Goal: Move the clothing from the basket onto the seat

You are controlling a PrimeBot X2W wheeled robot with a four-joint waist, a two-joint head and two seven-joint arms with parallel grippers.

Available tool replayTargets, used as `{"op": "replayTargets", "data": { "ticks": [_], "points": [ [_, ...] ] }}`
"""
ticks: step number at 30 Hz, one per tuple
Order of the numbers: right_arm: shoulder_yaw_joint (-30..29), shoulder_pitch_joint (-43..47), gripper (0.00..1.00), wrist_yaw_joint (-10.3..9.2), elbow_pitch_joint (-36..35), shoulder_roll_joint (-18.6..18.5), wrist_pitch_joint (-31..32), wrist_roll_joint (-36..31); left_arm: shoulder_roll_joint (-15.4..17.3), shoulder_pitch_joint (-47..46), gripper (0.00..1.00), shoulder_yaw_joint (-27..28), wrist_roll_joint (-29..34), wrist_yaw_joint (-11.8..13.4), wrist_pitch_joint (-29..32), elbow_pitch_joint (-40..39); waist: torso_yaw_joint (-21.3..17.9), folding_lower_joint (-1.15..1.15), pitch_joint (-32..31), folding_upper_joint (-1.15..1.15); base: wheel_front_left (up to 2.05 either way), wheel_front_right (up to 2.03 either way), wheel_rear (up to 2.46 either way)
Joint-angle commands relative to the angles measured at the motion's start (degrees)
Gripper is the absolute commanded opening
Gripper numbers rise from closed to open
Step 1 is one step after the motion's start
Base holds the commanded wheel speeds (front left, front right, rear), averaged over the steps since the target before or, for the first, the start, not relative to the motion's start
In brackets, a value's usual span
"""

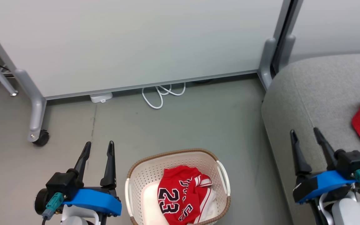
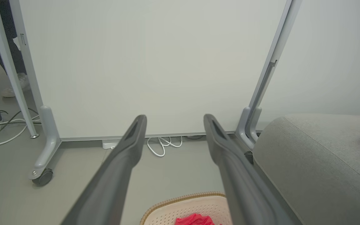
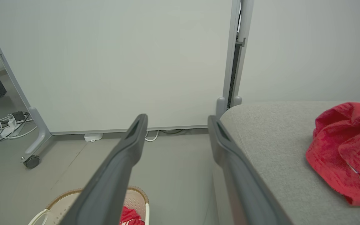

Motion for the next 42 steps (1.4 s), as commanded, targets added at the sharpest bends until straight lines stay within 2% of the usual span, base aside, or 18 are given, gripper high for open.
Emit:
{"op": "replayTargets", "data": {
  "ticks": [1, 13, 28, 36, 42],
  "points": [
    [-0.1, 1.7, 1.0, 0.01, -0.7, 0.5, 0.3, -0.3, -0.2, 0.5, 1.0, 0.5, 0.3, -0.1, -0.2, 0.1, 1.1, 0.01, -0.9, 0.0, 0.0, 0.0, 0.0],
    [1.5, 5.7, 1.0, 0.01, -3.1, 2.7, 2.1, 0.3, 0.1, 2.3, 1.0, 2.3, 0.7, -0.1, -0.2, -0.1, 1.7, 0.01, -1.6, 0.0, 0.0, 0.0, 0.0],
    [2.5, 5.0, 1.0, 0.01, -4.5, 3.2, 3.0, -1.1, 0.0, 1.6, 1.0, 1.8, 0.7, -0.1, -0.2, -0.5, 0.8, 0.01, 0.1, 0.0, 0.0, 0.0, 0.0],
    [5.0, 1.6, 1.0, 0.01, -4.9, 3.3, 2.5, -0.3, 0.3, -0.7, 1.0, 0.9, 1.1, -0.1, -0.2, 0.4, -1.7, 0.01, 4.9, 0.0, 0.0, 0.0, 0.0],
    [6.3, -2.4, 1.0, 0.01, -6.0, 3.4, 2.0, -1.0, 0.3, -5.3, 1.0, -1.4, 1.1, -0.1, -0.2, 2.3, -4.0, 0.01, 12.8, 0.0, 0.0, 0.0, 0.0]
  ]
}}
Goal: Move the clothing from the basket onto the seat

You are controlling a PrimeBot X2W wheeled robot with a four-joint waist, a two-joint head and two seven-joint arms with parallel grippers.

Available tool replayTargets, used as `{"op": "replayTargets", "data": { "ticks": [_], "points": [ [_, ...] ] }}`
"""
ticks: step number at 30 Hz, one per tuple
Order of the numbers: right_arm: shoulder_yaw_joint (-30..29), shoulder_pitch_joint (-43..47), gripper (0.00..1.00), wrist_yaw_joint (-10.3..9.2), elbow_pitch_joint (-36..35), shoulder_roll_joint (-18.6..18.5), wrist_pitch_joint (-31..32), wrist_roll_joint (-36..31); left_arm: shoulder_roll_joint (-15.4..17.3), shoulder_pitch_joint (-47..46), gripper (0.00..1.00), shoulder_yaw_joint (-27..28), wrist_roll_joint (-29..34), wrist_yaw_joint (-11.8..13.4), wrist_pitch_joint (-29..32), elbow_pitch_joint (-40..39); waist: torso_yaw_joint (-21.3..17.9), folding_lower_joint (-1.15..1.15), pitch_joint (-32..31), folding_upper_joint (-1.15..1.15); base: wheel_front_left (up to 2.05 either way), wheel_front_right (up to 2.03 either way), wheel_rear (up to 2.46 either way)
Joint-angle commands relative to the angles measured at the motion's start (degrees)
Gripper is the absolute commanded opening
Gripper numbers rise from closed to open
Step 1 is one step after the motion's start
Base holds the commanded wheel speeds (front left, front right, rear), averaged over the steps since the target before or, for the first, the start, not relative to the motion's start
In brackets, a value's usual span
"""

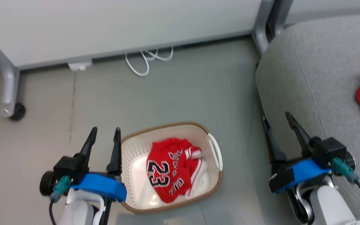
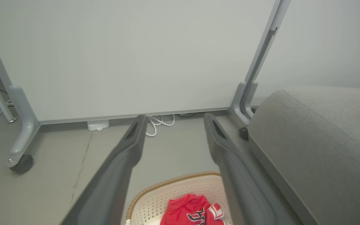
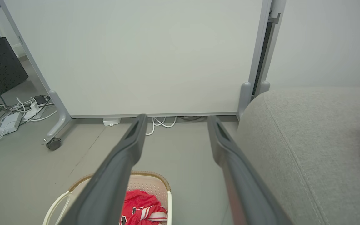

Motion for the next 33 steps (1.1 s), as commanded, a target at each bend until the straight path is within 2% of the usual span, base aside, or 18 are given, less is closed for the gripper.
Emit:
{"op": "replayTargets", "data": {
  "ticks": [1, 7, 15, 26, 33],
  "points": [
    [0.5, -2.0, 1.0, 0.01, -0.7, 0.1, -0.4, -0.3, 0.3, -2.6, 1.0, -1.0, 0.2, -0.1, -0.2, 0.8, -2.2, 0.0, 6.0, 0.0, 0.0, 0.0, 0.0],
    [2.8, -7.2, 1.0, 0.01, -2.1, 0.2, -1.3, -0.3, 1.4, -10.0, 1.0, -5.6, 0.0, -0.1, -0.2, 5.7, -5.0, 0.0, 16.2, 0.0, 0.0, 0.0, 0.0],
    [5.8, -12.8, 1.0, 0.01, -1.8, 0.4, -3.1, 0.8, 3.9, -19.0, 1.0, -12.9, -2.6, -0.1, -0.2, 14.7, -9.6, 0.0, 26.0, 0.0, 0.0, 0.0, 0.0],
    [9.6, -16.4, 1.0, 0.01, -1.7, 0.6, -5.2, 4.1, 7.9, -28.6, 1.0, -19.6, -5.4, -0.1, -0.2, 24.7, -16.3, 0.0, 36.0, 0.0, 0.0, 0.0, 0.0],
    [11.6, -18.1, 1.0, 0.01, -2.2, 0.5, -5.4, 6.8, 9.5, -33.4, 1.0, -21.2, -8.0, -0.1, 0.9, 32.2, -18.9, 0.0, 40.1, 0.0, 0.0, 0.0, 0.0]
  ]
}}
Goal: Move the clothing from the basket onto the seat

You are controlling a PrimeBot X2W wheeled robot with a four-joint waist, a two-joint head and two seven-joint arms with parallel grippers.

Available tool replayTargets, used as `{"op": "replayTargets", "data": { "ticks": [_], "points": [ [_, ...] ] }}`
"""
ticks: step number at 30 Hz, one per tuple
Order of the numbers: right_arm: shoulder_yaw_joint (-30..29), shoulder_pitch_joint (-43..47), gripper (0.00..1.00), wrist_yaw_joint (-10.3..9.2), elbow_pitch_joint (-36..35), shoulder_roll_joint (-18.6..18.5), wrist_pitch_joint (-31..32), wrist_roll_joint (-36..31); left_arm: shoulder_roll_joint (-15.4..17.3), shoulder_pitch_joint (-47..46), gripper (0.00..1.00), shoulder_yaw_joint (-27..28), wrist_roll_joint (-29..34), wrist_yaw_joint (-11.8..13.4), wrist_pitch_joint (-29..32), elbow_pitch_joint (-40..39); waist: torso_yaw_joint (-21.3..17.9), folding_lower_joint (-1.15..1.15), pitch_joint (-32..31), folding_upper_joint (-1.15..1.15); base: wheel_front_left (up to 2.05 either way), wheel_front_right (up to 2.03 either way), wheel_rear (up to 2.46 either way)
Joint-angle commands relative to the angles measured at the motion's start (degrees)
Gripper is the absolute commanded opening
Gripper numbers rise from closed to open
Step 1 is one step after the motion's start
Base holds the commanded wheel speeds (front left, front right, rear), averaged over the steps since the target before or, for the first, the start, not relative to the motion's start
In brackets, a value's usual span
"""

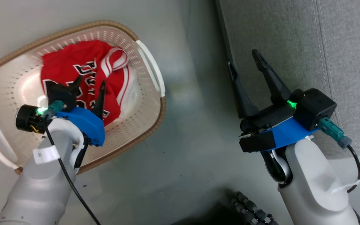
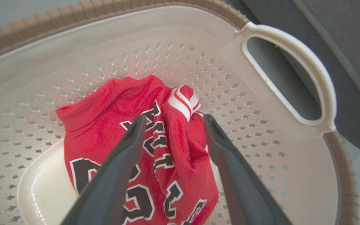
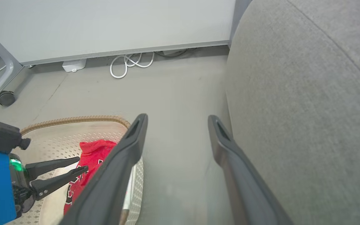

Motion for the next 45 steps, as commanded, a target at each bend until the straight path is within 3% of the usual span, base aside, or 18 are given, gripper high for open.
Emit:
{"op": "replayTargets", "data": {
  "ticks": [1, 10, 19, 20, 22, 23, 24, 40, 45],
  "points": [
    [0.4, -1.3, 1.0, 0.01, -0.6, 0.2, -0.3, 0.5, 0.1, -1.2, 1.0, -0.4, -0.8, -0.1, 0.4, 0.7, -1.8, -0.01, 2.1, 0.0, 0.0, 0.0, 0.0],
    [0.5, -0.8, 1.0, 0.01, -2.2, 0.2, -0.3, 1.4, 0.8, -4.5, 1.0, -1.4, -5.0, 0.0, 2.7, 6.6, -2.3, -0.01, 4.3, 0.0, 0.0, 0.0, 0.0],
    [0.1, 0.6, 1.0, 0.01, -2.8, 0.2, -0.3, 1.7, -1.0, -6.7, 1.0, -0.7, -7.1, 0.6, 5.8, 13.5, -2.3, -0.01, 4.7, 0.0, 0.0, 0.0, 0.0],
    [0.0, 0.7, 1.0, 0.01, -2.8, 0.2, -0.3, 1.7, -1.2, -6.9, 0.91, -0.8, -7.1, 0.6, 5.9, 13.9, -2.3, -0.01, 4.7, 0.0, 0.0, 0.0, 0.0],
    [0.1, 0.8, 1.0, 0.01, -2.9, 0.2, -0.3, 1.8, -1.3, -7.2, 0.4, -1.0, -7.3, 0.4, 5.8, 14.5, -2.3, -0.01, 4.7, 0.0, 0.0, 0.0, 0.0],
    [0.1, 0.7, 1.0, 0.01, -2.9, 0.2, -0.3, 1.8, -1.4, -7.4, 0.27, -1.2, -7.4, 0.4, 5.7, 14.8, -2.3, -0.01, 4.7, 0.0, 0.0, 0.0, 0.0],
    [0.1, 0.7, 1.0, 0.01, -2.9, 0.2, -0.3, 1.9, -1.5, -7.5, 0.0, -1.3, -7.4, 0.4, 5.7, 15.0, -2.3, -0.01, 4.7, 0.0, 0.0, 0.0, 0.0],
    [0.8, -0.7, 1.0, 0.01, -2.3, 0.2, -0.3, 2.3, -1.7, -8.1, 0.0, -2.8, -9.3, -0.2, 4.1, 16.4, -2.8, -0.01, 3.6, 0.0, 0.0, 0.0, 0.0],
    [0.3, -0.9, 1.0, 0.01, -1.4, 0.2, -0.3, 1.4, -3.0, -7.1, 0.0, -3.7, -9.7, -0.1, 2.5, 15.7, -1.8, -0.01, 0.5, 0.0, 0.0, 0.0, 0.0]
  ]
}}
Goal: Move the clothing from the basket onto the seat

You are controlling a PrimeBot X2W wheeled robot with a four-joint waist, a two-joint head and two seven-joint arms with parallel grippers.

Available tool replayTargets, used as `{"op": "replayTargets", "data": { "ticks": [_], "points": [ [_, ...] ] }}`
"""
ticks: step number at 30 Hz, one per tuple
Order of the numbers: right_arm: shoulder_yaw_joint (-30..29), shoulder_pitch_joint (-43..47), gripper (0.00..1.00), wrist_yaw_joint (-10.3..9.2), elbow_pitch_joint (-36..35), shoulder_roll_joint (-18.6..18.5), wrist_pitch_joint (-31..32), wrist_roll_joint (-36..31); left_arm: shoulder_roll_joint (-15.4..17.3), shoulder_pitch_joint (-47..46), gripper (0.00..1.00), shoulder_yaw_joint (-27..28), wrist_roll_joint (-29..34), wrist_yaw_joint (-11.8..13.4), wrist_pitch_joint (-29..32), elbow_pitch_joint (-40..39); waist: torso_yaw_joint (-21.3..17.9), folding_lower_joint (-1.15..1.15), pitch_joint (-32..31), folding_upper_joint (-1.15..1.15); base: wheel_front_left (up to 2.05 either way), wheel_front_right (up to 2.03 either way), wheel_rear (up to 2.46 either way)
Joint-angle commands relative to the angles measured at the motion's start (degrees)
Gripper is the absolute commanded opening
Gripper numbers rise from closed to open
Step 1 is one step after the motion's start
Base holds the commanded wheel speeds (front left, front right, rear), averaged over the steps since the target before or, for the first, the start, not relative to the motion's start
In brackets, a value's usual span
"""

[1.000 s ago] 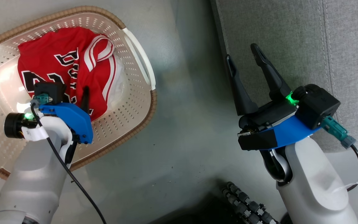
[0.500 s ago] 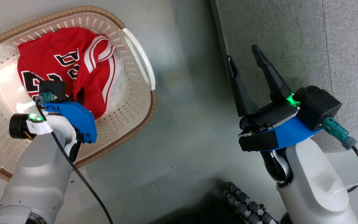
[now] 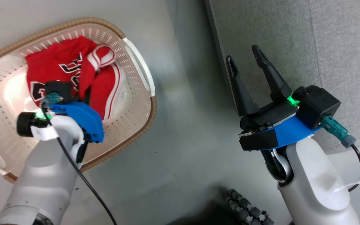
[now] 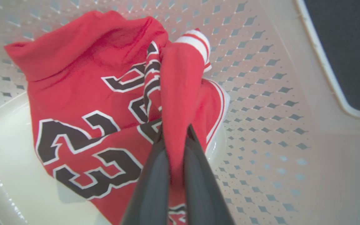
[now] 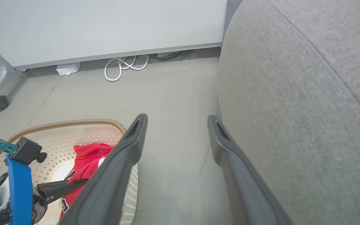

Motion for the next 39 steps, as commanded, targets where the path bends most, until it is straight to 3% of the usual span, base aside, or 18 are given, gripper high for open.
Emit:
{"op": "replayTargets", "data": {
  "ticks": [1, 12, 19, 27, 39],
  "points": [
    [-0.2, -0.3, 1.0, 0.01, 0.2, 0.1, -0.3, -0.6, -0.2, 0.4, 0.0, -0.4, 0.0, -0.1, -0.5, -0.5, 1.0, 0.0, -2.0, 0.0, 0.0, 0.0, 0.0],
    [-2.3, 4.7, 1.0, 0.01, 5.4, 0.1, -0.2, -4.2, -4.0, 9.0, 0.0, -8.7, -2.0, -0.1, -3.2, -7.7, 7.1, 0.0, -22.2, 0.0, 0.0, 0.0, 0.0],
    [-3.0, 9.9, 1.0, 0.01, 9.6, 0.0, -0.2, -5.8, -4.4, 14.0, 0.0, -14.2, -4.7, -0.1, -3.7, -14.0, 10.2, 0.0, -35.3, 0.0, 0.0, 0.0, 0.0],
    [-3.3, 14.3, 1.0, 0.01, 10.8, 0.0, 1.3, -5.7, -3.9, 14.9, 0.0, -15.4, -4.5, -0.1, -3.7, -22.3, 12.7, 0.0, -44.2, 0.0, 0.0, 0.0, 0.0],
    [-3.1, 18.9, 1.0, 0.01, 9.1, -0.2, 4.4, -6.1, -6.0, 10.1, 0.0, -17.2, -1.0, -0.1, -3.7, -26.7, 16.2, 0.0, -51.5, 0.0, 0.0, 0.0, 0.0]
  ]
}}
